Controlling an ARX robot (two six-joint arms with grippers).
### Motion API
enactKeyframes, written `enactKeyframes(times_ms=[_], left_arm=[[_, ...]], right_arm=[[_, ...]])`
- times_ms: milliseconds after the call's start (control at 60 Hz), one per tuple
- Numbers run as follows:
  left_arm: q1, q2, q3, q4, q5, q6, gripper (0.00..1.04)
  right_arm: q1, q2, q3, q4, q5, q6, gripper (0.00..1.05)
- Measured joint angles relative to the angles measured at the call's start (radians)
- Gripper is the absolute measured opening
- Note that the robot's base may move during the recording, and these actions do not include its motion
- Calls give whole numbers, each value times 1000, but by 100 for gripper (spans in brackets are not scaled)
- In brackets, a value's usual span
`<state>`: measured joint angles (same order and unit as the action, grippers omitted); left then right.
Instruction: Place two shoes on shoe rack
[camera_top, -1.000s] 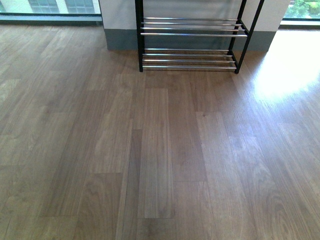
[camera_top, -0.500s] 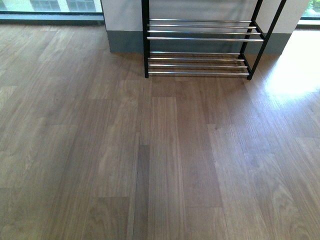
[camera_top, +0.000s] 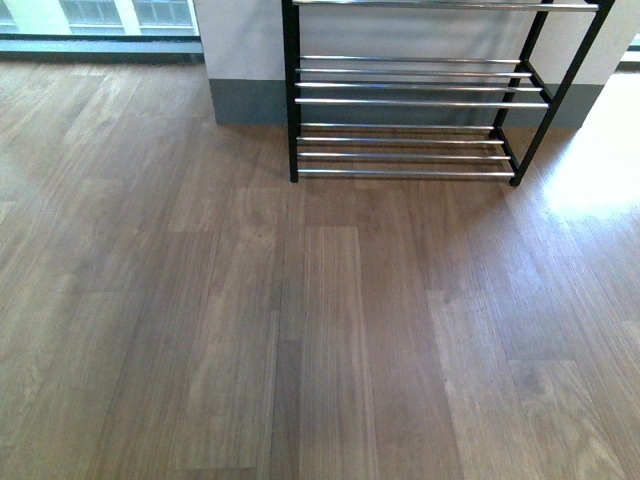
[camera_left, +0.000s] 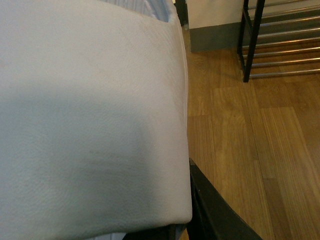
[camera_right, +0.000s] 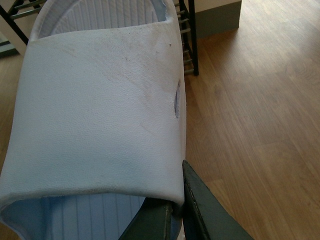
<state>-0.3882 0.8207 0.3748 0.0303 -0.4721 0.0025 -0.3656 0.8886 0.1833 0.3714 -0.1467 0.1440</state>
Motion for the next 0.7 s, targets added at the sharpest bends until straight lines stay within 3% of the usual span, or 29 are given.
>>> enactKeyframes(times_ms=[700], left_arm=[[-1,0,0,0,0,0,2]], right_arm=[[-1,0,0,0,3,0,2]])
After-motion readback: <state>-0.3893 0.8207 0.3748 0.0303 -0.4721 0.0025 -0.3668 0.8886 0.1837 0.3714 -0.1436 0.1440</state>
